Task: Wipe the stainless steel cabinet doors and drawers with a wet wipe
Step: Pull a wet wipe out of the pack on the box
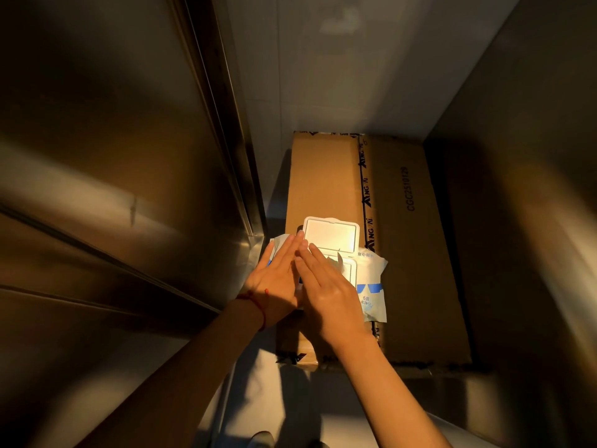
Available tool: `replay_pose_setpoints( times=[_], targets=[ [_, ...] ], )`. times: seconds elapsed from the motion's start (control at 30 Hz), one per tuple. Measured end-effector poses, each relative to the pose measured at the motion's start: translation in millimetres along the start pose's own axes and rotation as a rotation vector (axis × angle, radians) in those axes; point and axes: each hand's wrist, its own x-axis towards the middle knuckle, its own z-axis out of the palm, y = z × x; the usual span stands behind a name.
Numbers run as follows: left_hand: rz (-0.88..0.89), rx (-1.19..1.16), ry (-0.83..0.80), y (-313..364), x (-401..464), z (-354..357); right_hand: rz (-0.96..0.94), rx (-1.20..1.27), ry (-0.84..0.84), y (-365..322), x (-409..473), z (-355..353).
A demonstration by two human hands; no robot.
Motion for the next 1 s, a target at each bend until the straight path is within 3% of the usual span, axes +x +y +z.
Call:
replay_pose_setpoints(
  times=[0.2, 0.37, 0.6, 1.0],
  targets=[
    [-0.011, 0.073, -0.02, 0.0, 2.7, 3.9, 0.081, -0.085, -0.025, 8.1, -2.0, 5.8],
    [0.067, -0.065, 0.083, 4.9, -0.3, -6.1, 0.125, -0.191, -0.073, 17.2, -2.6, 5.0],
    [0.037, 0.019, 0.009, 1.1, 3.2, -0.2, 0.09, -0.25, -0.116, 25.6, -0.5, 0.9],
    [0.01, 0.067, -0.01, -4.4, 7.3, 12.0, 0.089, -0.169, -0.172, 28.2, -2.3, -6.4]
  ],
)
